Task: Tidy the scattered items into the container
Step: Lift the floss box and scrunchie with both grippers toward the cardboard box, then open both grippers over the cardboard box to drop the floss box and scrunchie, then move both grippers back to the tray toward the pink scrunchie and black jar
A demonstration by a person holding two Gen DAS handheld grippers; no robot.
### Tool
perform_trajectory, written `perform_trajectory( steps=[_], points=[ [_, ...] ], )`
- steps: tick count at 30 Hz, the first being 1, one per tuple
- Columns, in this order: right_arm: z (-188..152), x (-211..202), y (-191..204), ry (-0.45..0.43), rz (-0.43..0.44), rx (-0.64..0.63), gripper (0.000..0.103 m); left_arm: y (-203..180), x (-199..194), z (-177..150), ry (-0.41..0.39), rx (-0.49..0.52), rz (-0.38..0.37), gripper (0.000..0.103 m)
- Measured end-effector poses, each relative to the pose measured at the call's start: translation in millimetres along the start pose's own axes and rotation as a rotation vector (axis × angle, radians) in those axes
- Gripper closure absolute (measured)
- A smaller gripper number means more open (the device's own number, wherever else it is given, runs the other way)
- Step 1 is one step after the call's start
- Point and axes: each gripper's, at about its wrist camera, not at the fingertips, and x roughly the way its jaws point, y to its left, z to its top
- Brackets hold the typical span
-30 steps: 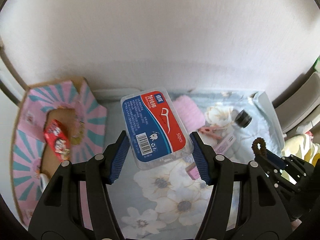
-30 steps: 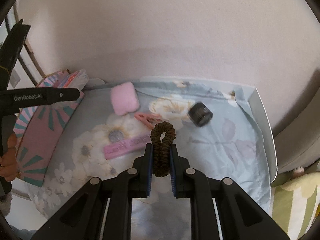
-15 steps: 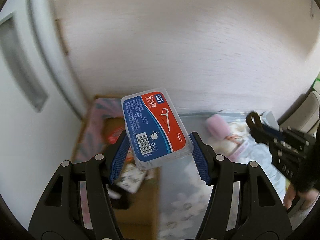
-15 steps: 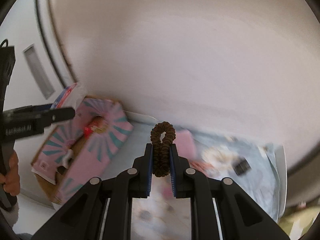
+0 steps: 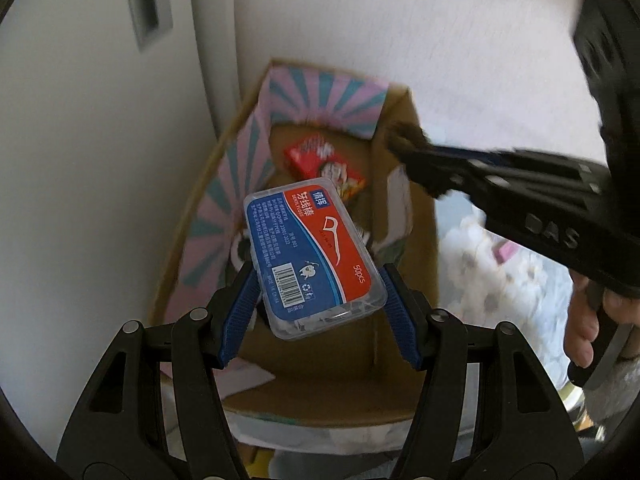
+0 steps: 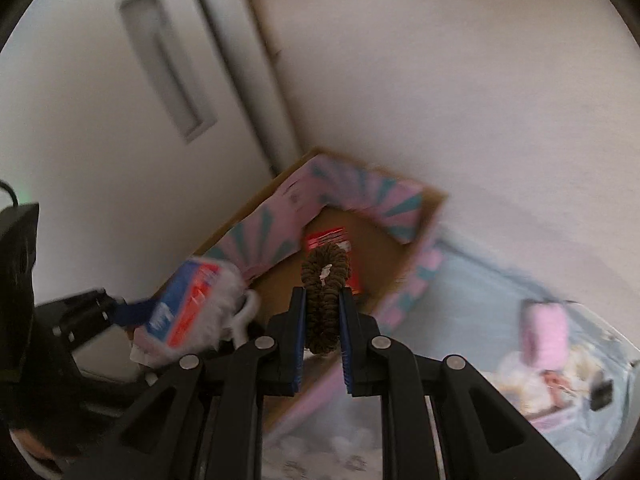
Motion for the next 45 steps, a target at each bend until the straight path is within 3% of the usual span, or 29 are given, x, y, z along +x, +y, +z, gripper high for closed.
perform_trajectory(
  steps=[6,14,15,17,19,31,35,41,45],
  points=[
    [-0.8,44.5,18.4,0.093,0.01,-0.021,0.089,14.6,15.0,-8.9,0.028,-0.007,-0.009,0.045],
    [-3.5,60.5,20.6,0.133,0.013,-0.025,0.087,19.9,23.0,-4.0,0.056,-0.032,-0.026,0.043],
    [-3.3,61.1,20.6,0.139,0.019,-0.021,0.084,16.4,23.1,-5.6,0.064,-0.04,-0.03,0.038],
    [-2.2,61.2,20.0,0.155,0.026,0.001,0.058,18.8,20.9,-6.0,0.071,-0.052,-0.044,0.024],
    [-1.3,58.0,18.5,0.142,0.013,0.014,0.047,17.9,18.2,-5.5,0.058,-0.047,-0.038,0.02],
    [-6.2,23.7,-5.5,0.085,-0.041,0.084,0.046,-1.1,26.8,6.5,0.066,0.022,-0.016,0.02],
    [-12.6,12.8,-16.1,0.081,-0.076,0.097,0.046,-13.5,40.4,21.0,0.065,0.064,0.01,0.02],
    [-18.4,-20.0,-40.0,0.037,-0.127,0.134,0.046,-24.7,53.7,51.9,0.064,0.031,-0.045,0.02],
    [-23.1,-41.6,-54.9,0.004,-0.161,0.161,0.046,-51.7,47.7,71.6,0.02,0.109,-0.044,0.02]
  ],
)
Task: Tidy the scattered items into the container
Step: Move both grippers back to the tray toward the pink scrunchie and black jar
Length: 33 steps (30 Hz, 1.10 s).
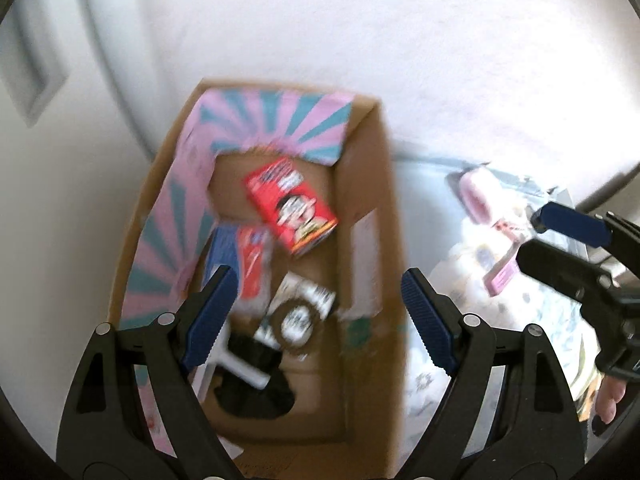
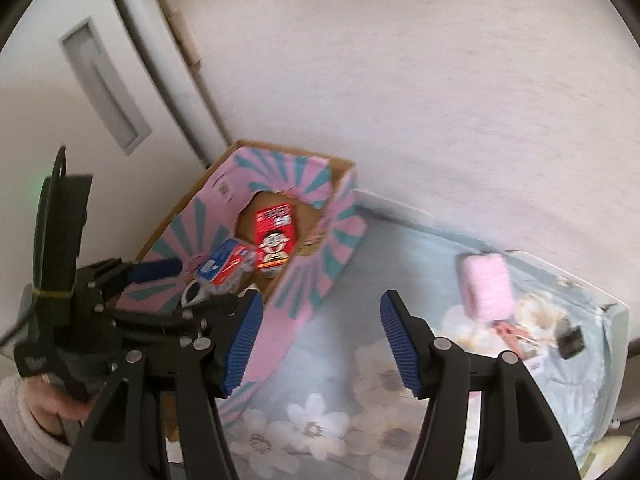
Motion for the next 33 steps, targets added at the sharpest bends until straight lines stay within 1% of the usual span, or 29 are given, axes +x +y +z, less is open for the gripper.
perform_trajectory(
  steps=[2,7,8,11,14,15,16,17,23,27,33],
  points=[
    [-3.2,-11.2,-10.1,-0.016,-0.023,0.014,0.046,-19.6,-2.3,13.1,-0.025,0.058,0.006,0.02],
    [-11.9,-36.9,-33.9,-0.054,-0.086,0.054,0.046,-62.4,1.0,41.3,-0.051,0.14,-0.021,0.019],
    [-14.7,-44.2,-41.3,-0.063,-0.109,0.068,0.046,-72.2,3.2,46.2,-0.054,0.154,-0.024,0.017],
    [-22.4,-59.7,-61.1,-0.076,-0.167,0.107,0.046,-99.2,10.5,54.9,-0.055,0.206,-0.023,0.016],
    [-33.3,-71.3,-85.8,-0.078,-0.23,0.169,0.046,-119.1,15.0,55.6,-0.054,0.244,-0.031,0.015],
    [-37.2,-74.0,-93.8,-0.077,-0.24,0.192,0.046,-124.4,15.6,53.2,-0.051,0.255,-0.034,0.012],
    [-41.4,-76.4,-102.5,-0.076,-0.247,0.218,0.045,-130.7,19.2,52.7,-0.047,0.264,-0.036,0.009],
    [-48.3,-78.5,-116.1,-0.072,-0.255,0.262,0.044,-136.1,22.6,51.5,-0.044,0.272,-0.04,0.004],
    [-79.0,-73.9,-169.1,-0.029,-0.276,0.42,0.043,-159.5,49.1,45.3,0.015,0.296,-0.056,0.002],
    [-92.6,-68.6,-193.4,-0.002,-0.281,0.449,0.043,-174.9,71.3,44.2,0.061,0.298,-0.047,0.001],
    [-99.9,-50.4,-224.8,0.04,-0.267,0.465,0.043,-205.2,105.9,45.6,0.116,0.311,-0.009,0.001]
  ],
)
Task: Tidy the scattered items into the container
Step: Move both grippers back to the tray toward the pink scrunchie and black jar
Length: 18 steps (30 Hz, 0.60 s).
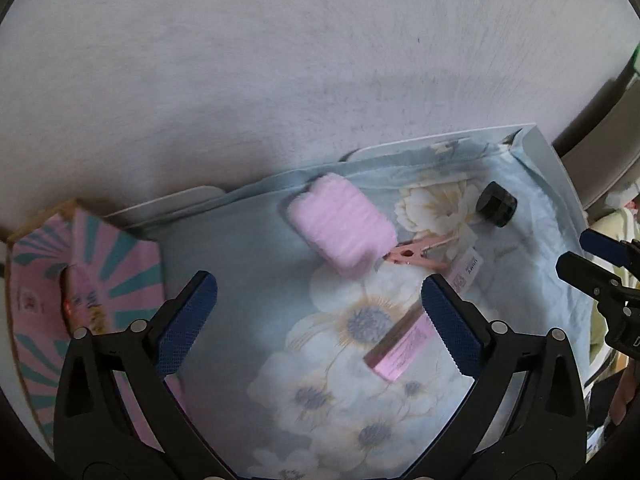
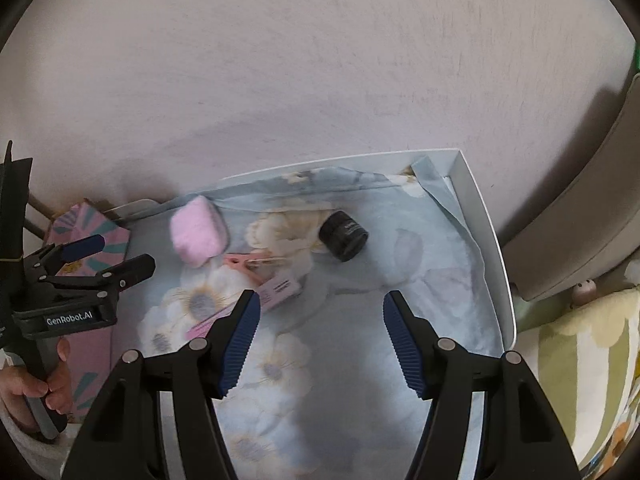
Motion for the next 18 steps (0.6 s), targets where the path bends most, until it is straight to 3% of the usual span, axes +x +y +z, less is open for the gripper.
perform_trajectory(
  steps=[4,18],
  points=[
    [10.4,17.7,-13.1,0.024,0.007,-0.005,0.043,-8.8,20.1,10.1,0.011,-0.018,0.038,0.001],
    [38.0,75.0,-19.3,0.092,0.032,-0.141,0.043,-4.6,64.9,19.2,0.07,-0.124,0.051,0.001]
  ],
)
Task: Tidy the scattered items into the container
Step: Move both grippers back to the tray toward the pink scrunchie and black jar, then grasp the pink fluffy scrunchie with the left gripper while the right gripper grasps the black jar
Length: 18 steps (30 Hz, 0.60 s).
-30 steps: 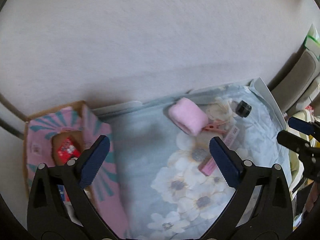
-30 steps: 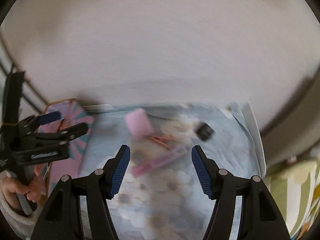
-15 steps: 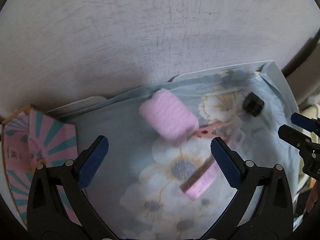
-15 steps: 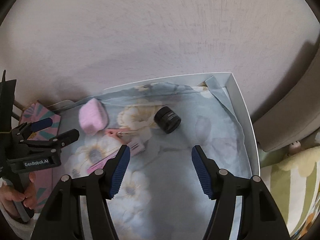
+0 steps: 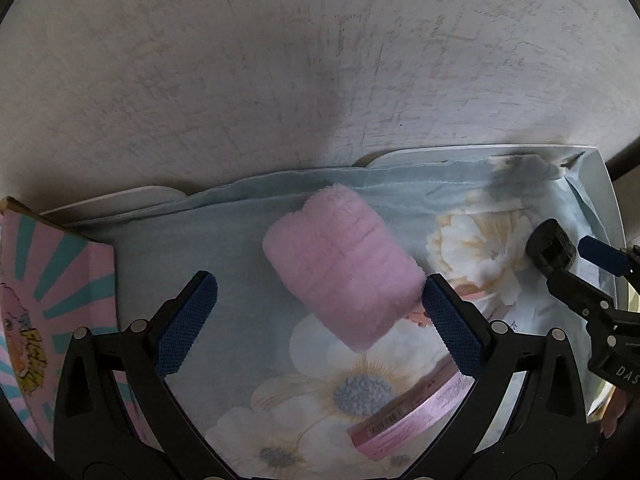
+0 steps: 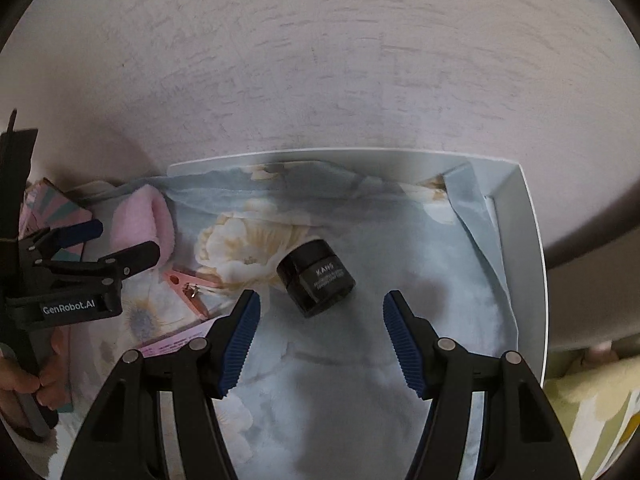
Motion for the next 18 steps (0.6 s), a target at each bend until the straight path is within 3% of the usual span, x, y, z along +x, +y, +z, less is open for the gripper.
perform_trajectory(
  steps=[13,18],
  points=[
    [10.1,15.2,0.0,0.02,-0.003,-0.065,0.043,-5.3,7.6,-2.5,0.003,-0.051,-0.009,0.003],
    [6.7,16.5,-8.9,0.014,0.007,-0.071,0.043,-7.8,7.7,-5.8,0.011,-0.052,-0.023,0.015]
  ],
)
